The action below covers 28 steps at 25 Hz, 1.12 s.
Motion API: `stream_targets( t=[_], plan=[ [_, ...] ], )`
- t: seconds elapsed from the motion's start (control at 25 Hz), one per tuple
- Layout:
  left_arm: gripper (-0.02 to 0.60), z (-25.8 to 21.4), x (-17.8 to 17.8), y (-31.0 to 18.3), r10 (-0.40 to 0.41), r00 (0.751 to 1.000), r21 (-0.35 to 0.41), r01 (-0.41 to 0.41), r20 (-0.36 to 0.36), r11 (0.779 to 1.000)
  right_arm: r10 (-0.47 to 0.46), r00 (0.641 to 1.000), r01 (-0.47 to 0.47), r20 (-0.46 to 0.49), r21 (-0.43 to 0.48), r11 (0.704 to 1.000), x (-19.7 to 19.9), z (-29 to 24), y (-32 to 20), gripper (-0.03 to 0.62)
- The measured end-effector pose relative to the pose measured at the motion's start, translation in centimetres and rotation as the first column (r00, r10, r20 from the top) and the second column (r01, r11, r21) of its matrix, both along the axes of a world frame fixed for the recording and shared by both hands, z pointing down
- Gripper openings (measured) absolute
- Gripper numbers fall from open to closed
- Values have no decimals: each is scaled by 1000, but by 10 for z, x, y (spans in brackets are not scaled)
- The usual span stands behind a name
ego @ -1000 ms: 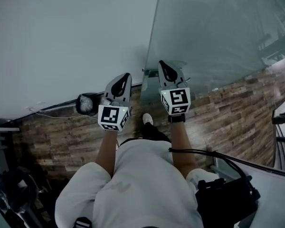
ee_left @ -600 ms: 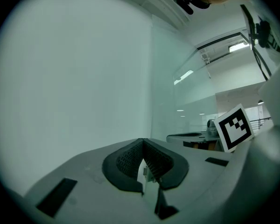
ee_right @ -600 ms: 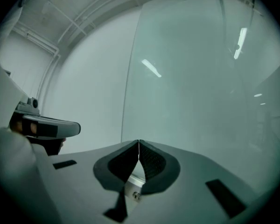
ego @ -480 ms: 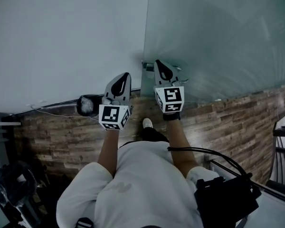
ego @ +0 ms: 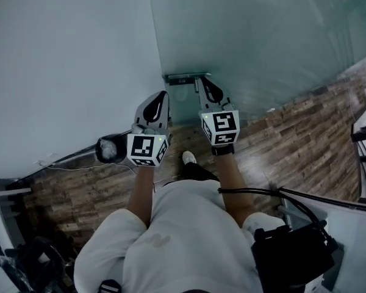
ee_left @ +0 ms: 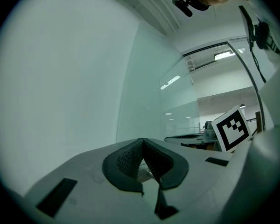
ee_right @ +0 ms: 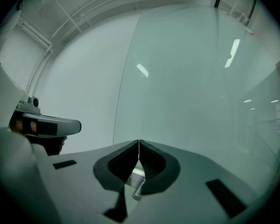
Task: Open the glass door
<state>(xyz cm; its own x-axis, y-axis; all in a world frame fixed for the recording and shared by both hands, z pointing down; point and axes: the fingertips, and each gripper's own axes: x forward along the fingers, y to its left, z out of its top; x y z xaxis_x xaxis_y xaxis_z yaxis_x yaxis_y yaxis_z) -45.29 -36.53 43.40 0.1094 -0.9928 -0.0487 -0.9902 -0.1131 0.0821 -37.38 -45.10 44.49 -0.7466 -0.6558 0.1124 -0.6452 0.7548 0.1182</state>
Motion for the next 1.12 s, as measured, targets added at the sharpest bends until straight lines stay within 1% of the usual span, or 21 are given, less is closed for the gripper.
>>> stream_targets(
  t=[0.08, 0.16, 0.24, 0.32, 0.4, 0.44, 0.48, 0.52, 0.56, 0.64, 0.72, 0.76, 0.8, 0.84, 0.88, 0.92, 0.96, 1.0, 1.04, 1.08, 1.12],
  plan=[
    [2, -5, 26, 5, 69, 998, 22, -70, 4, 997, 69, 997, -69, 24, 11, 998, 34, -7, 14, 6],
    [2, -7, 58, 8, 173, 985, 39, -173, 2, 984, 178, 983, -179, 45, 17, 984, 77, -11, 31, 8],
    [2, -7, 91, 11, 277, 961, 51, -276, -8, 960, 294, 955, -294, 50, 10, 956, 122, -11, 49, 8],
    [2, -7, 126, 15, 357, 934, 59, -356, -26, 933, 388, 921, -388, 36, -3, 922, 169, -8, 67, 6],
    [2, -10, 173, 22, 439, 898, 62, -436, -43, 898, 477, 879, -477, 15, -6, 879, 222, -11, 90, 6],
    [2, -14, 203, 28, 488, 871, 63, -485, -50, 872, 526, 850, -526, 7, -2, 850, 252, -16, 106, 6],
    [2, -18, 235, 36, 543, 838, 64, -540, -56, 840, 576, 817, -576, 1, 3, 817, 283, -22, 123, 6],
    [2, -22, 269, 45, 599, 799, 64, -596, -59, 801, 627, 779, -627, 0, 9, 779, 313, -30, 142, 6],
    [2, -26, 302, 54, 652, 756, 65, -649, -59, 758, 677, 736, -677, 2, 18, 735, 342, -37, 161, 6],
    [2, -33, 360, 74, 745, 665, 68, -742, -49, 667, 769, 639, -769, 16, 34, 638, 390, -51, 194, 6],
    [2, -41, 407, 101, 817, 576, 74, -813, -28, 577, 835, 551, -834, 20, 47, 549, 427, -61, 225, 6],
    [3, -45, 426, 116, 842, 539, 79, -839, -13, 538, 857, 514, -857, 16, 53, 513, 443, -65, 238, 6],
    [2, -50, 444, 129, 862, 507, 85, -859, 1, 505, 875, 485, -873, 11, 61, 483, 457, -69, 250, 6],
    [3, -55, 460, 142, 877, 481, 93, -873, 14, 478, 886, 463, -884, 9, 70, 462, 471, -73, 260, 6],
    [2, -60, 474, 155, 888, 459, 101, -885, 26, 454, 891, 453, -889, 12, 83, 450, 482, -78, 270, 8],
    [2, -66, 487, 167, 897, 440, 109, -895, 40, 433, 890, 456, -886, 18, 102, 452, 491, -84, 279, 8],
    [3, -72, 496, 180, 903, 425, 117, -901, 57, 417, 883, 469, -878, 27, 126, 463, 496, -92, 288, 8],
    [2, -77, 503, 191, 906, 417, 123, -905, 74, 407, 874, 484, -868, 38, 150, 474, 501, -99, 296, 6],
    [2, -81, 507, 201, 905, 416, 126, -906, 86, 405, 869, 492, -862, 51, 165, 479, 505, -107, 303, 6],
    [2, -83, 508, 208, 902, 423, 125, -903, 90, 411, 868, 492, -863, 66, 169, 476, 509, -113, 309, 6],
    [2, -85, 509, 211, 896, 436, 120, -897, 85, 426, 869, 488, -867, 81, 162, 472, 512, -118, 315, 8]
  ],
)
